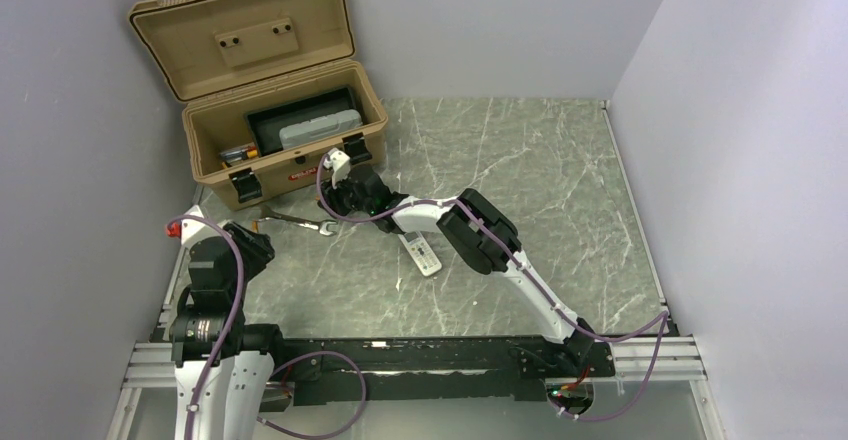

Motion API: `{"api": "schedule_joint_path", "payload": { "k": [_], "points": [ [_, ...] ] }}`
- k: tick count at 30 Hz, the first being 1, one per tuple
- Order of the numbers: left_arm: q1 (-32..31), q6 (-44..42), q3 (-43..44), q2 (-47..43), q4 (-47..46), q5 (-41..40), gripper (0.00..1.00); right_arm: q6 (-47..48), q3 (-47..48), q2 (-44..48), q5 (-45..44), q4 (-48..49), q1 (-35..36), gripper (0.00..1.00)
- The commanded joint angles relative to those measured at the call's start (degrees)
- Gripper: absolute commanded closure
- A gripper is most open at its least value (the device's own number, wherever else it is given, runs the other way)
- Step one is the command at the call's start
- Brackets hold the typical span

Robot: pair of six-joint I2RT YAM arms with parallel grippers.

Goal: Load the batteries into the remote control
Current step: Move the battery to the center of the board.

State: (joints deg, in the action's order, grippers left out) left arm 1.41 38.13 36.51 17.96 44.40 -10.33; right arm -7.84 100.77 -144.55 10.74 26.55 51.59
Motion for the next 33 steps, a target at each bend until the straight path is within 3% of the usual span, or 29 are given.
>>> {"api": "schedule_joint_path", "payload": {
  "k": [1,17,33],
  "points": [
    [-0.09,-0.71,1.39,0.81,-1.95,0.47,0.52,-0.52,0.46,-1.77,-0.49,-2.15,0.46,0.65],
    [-0.09,-0.97,1.02,0.33,-1.58,-0.05,0.52,0.04,-4.40,0.09,1.30,1.89,0.61,0.89],
    [-0.09,-0.44,0.45,-0.72,-1.40,0.56,0.52,1.64,-21.69,13.71,-1.00,6.70,0.61,0.94]
  ]
}}
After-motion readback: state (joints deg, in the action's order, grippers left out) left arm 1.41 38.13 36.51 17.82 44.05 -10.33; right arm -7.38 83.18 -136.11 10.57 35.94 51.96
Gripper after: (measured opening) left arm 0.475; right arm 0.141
